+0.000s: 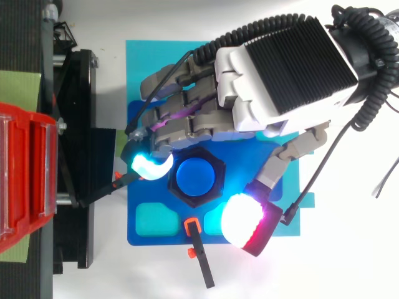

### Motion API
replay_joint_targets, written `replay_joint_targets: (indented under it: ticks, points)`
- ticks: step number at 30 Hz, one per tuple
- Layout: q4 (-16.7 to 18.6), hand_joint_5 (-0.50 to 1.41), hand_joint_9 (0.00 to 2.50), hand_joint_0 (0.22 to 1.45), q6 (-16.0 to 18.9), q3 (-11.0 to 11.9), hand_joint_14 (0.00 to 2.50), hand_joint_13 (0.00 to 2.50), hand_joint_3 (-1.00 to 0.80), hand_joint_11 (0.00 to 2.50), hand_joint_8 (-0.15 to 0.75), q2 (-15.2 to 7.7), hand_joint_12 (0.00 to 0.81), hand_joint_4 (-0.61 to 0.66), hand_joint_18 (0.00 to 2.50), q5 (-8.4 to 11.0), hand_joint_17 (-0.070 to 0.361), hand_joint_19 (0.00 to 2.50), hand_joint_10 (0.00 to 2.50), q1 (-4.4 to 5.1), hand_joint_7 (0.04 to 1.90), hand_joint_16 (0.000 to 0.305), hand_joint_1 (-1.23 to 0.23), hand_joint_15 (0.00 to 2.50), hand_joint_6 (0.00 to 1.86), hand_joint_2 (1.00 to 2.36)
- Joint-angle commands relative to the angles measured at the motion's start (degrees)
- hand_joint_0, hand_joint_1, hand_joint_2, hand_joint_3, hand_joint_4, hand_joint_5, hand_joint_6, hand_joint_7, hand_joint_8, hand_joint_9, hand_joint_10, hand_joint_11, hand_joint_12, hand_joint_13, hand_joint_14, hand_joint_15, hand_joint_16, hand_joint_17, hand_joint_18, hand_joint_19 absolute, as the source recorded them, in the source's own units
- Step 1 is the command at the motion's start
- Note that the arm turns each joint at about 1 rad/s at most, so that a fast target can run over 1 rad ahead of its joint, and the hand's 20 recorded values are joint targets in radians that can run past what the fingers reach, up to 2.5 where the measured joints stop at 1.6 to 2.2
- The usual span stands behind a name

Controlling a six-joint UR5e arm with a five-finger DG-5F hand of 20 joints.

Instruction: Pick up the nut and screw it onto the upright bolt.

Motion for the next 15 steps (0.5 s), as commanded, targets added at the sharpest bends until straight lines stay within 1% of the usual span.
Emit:
replay_joint_targets:
  ticks: [1,3,4,6,10,11,14,15]
  points:
    - [0.0,-0.08,0.97,0.47,0.0,0.1,0.0,0.72,-0.5,0.0,0.309,0.0,0.328,0.3,0.48,0.0,0.085,0.2,0.0,-0.12,0.89,0.038,-0.24,0.0,0.5,1.0]
    - [0.0,-0.07,0.98,0.47,0.0,0.0,0.0,0.74,-0.5,0.0,0.315,0.0,0.325,0.31,0.5,-0.09,0.085,0.21,0.0,-0.2,0.98,0.038,-0.25,0.0,0.5,1.0]
    - [0.0,-0.06,0.98,0.47,0.0,0.0,0.0,0.74,-0.5,0.0,0.313,0.0,0.325,0.31,0.5,-0.18,0.085,0.21,0.0,-0.47,1.0,0.038,-0.25,0.0,0.5,1.0]
    - [0.0,-0.06,1.0,0.47,0.0,0.0,0.0,0.76,-0.5,0.0,0.32,0.0,0.324,0.31,0.53,-0.18,0.085,0.21,0.0,-0.56,1.06,0.038,-0.26,0.0,0.5,1.0]
    - [0.0,-0.06,1.03,0.48,0.0,0.0,0.0,0.79,-0.5,0.0,0.325,0.0,0.324,0.29,0.57,-0.44,0.082,0.22,0.0,-1.0,1.1,0.036,-0.28,0.0,0.5,1.0]
    - [0.0,-0.06,1.03,0.48,0.0,0.0,0.0,0.8,-0.5,0.0,0.325,0.0,0.325,0.3,0.58,-0.71,0.082,0.21,0.0,-1.35,1.1,0.036,-0.28,0.0,0.5,1.0]
    - [0.0,-0.06,1.06,0.48,0.0,0.0,0.0,0.81,-0.5,0.0,0.328,0.0,0.326,0.3,0.6,-1.15,0.083,0.23,0.0,-1.87,1.12,0.037,-0.29,0.01,0.5,1.0]
    - [0.0,-0.06,1.07,0.48,0.0,0.0,0.0,0.82,-0.5,0.0,0.327,0.0,0.327,0.29,0.61,-1.23,0.083,0.24,0.0,-2.05,1.15,0.037,-0.3,0.02,0.5,1.0]
